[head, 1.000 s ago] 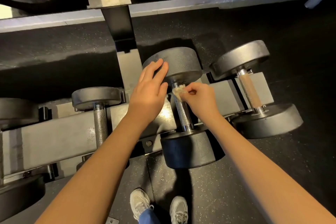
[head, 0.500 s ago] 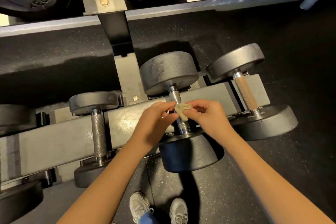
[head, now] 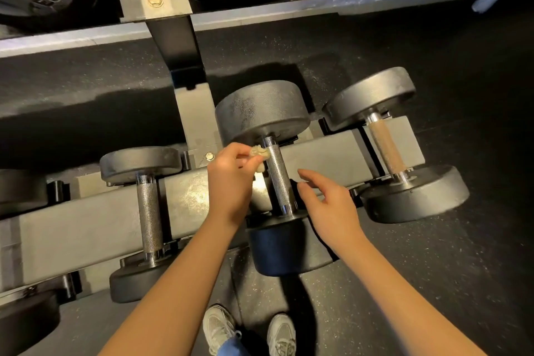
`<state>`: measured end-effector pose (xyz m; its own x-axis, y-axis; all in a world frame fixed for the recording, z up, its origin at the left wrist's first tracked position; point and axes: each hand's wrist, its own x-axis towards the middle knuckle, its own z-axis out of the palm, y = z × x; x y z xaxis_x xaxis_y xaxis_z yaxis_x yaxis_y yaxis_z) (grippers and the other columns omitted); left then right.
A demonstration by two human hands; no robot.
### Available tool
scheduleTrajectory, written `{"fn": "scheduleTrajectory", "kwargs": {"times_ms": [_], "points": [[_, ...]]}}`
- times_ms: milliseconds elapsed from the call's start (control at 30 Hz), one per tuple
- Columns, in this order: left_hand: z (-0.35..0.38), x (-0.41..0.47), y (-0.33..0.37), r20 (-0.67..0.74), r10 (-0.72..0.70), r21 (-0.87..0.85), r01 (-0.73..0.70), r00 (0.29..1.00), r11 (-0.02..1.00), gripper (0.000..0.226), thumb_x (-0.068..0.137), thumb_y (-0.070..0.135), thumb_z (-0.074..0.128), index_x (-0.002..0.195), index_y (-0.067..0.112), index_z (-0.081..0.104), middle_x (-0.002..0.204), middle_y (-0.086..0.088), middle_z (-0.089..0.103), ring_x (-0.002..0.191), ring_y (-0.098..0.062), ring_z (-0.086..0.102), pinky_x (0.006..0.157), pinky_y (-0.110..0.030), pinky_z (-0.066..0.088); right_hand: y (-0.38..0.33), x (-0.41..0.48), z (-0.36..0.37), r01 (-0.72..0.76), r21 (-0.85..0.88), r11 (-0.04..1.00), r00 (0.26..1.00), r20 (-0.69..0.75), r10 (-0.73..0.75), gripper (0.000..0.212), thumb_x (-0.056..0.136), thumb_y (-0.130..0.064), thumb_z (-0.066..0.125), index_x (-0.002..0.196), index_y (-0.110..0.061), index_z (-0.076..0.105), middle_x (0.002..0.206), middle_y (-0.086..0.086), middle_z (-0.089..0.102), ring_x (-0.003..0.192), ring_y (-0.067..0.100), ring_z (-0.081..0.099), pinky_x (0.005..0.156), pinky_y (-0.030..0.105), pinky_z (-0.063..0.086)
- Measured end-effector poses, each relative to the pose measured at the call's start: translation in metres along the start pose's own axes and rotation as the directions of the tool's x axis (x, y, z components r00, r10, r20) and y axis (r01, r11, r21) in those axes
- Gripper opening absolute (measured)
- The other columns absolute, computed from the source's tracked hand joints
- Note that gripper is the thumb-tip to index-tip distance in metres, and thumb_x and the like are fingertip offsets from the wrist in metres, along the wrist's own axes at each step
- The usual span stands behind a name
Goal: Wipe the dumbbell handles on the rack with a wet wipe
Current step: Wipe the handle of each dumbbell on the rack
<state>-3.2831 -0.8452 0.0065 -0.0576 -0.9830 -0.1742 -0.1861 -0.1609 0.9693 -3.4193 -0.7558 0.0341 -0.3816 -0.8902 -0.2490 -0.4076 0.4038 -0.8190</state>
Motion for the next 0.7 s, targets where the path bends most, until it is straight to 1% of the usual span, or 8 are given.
{"fn": "scheduleTrajectory", "kwargs": {"times_ms": [100,200,300,367,400,533,633,700], "points": [[0.013,0.005,0.002,0.010,0.045,0.047,-0.046,0.999,0.998,0.003,0.082,0.020,0.072,0.083,0.021,0.069,0.091,-0.004,0.069,0.080,-0.009,0.067,0.076,-0.032,0.055,0.001,0.000,0.001,-0.011,-0.013,1.000,0.999,-0.030,0.011,0.033,0.096,-0.027,0.051,0.129,-0.023,0.057,0.112,-0.012,0.057,0.105,0.003,0.053,0.089,0.020,0.039],[0.025,-0.003,0.007,-0.002,0.085,0.134,-0.083,0.996,0.987,0.007,0.084,0.016,0.069,0.080,0.020,0.071,0.085,0.004,0.061,0.075,0.008,0.056,0.071,-0.008,0.040,0.001,0.000,0.002,-0.003,-0.020,1.000,0.999,-0.038,0.002,0.032,0.097,-0.029,0.048,0.126,-0.023,0.059,0.114,-0.013,0.059,0.104,0.000,0.051,0.087,0.017,0.037],[0.023,-0.018,-0.004,0.105,0.079,0.197,-0.098,0.991,0.976,0.032,0.083,0.012,0.065,0.054,0.025,0.062,0.065,0.009,0.050,0.069,-0.007,0.049,0.069,-0.026,0.042,0.002,-0.001,0.002,0.017,-0.046,0.999,0.999,-0.042,-0.019,0.031,0.098,-0.029,0.047,0.124,-0.021,0.061,0.118,-0.010,0.061,0.107,0.002,0.052,0.090,0.020,0.038],[0.018,-0.025,-0.007,0.141,-0.059,0.096,0.045,0.988,0.994,0.031,0.075,0.004,0.067,0.054,0.026,0.065,0.072,0.001,0.052,0.073,-0.022,0.053,0.076,-0.047,0.050,0.002,-0.002,0.002,0.025,-0.048,0.999,0.998,-0.050,-0.027,0.031,0.098,-0.029,0.046,0.123,-0.020,0.062,0.114,-0.010,0.062,0.106,0.003,0.053,0.090,0.021,0.040],[0.017,-0.026,-0.008,0.135,-0.104,0.056,0.098,0.985,0.994,0.033,0.073,0.001,0.069,0.053,0.028,0.067,0.076,-0.003,0.054,0.074,-0.025,0.054,0.080,-0.050,0.051,0.001,-0.002,0.002,0.024,-0.040,0.999,0.998,-0.055,-0.026,0.030,0.098,-0.028,0.046,0.121,-0.020,0.063,0.110,-0.012,0.062,0.102,0.001,0.053,0.089,0.021,0.040],[0.024,-0.015,-0.002,0.043,-0.069,0.117,0.064,0.997,0.991,0.013,0.081,0.019,0.072,0.068,0.016,0.071,0.078,-0.005,0.067,0.076,-0.015,0.062,0.077,-0.039,0.052,-0.002,-0.005,0.002,0.031,0.022,0.999,0.996,-0.088,-0.029,0.023,0.099,-0.022,0.047,0.107,-0.017,0.068,0.092,-0.010,0.064,0.084,0.002,0.056,0.081,0.024,0.044],[0.031,0.008,0.003,-0.092,-0.113,0.056,0.119,0.989,0.991,0.012,0.081,0.026,0.074,0.078,0.015,0.070,0.089,-0.005,0.069,0.071,-0.006,0.060,0.068,-0.015,0.048,-0.002,-0.006,0.003,0.035,0.043,0.998,0.994,-0.100,-0.030,0.023,0.099,-0.020,0.046,0.100,-0.011,0.068,0.098,0.004,0.068,0.094,0.014,0.057,0.084,0.032,0.045],[0.033,0.013,0.002,-0.089,-0.094,0.105,0.103,0.992,0.989,0.014,0.082,0.026,0.073,0.077,0.014,0.069,0.088,-0.007,0.067,0.067,-0.005,0.057,0.064,-0.013,0.045,-0.001,-0.005,0.003,0.036,0.044,0.998,0.995,-0.098,-0.032,0.023,0.099,-0.021,0.046,0.099,-0.014,0.068,0.095,0.001,0.067,0.094,0.014,0.057,0.085,0.031,0.044]]}}
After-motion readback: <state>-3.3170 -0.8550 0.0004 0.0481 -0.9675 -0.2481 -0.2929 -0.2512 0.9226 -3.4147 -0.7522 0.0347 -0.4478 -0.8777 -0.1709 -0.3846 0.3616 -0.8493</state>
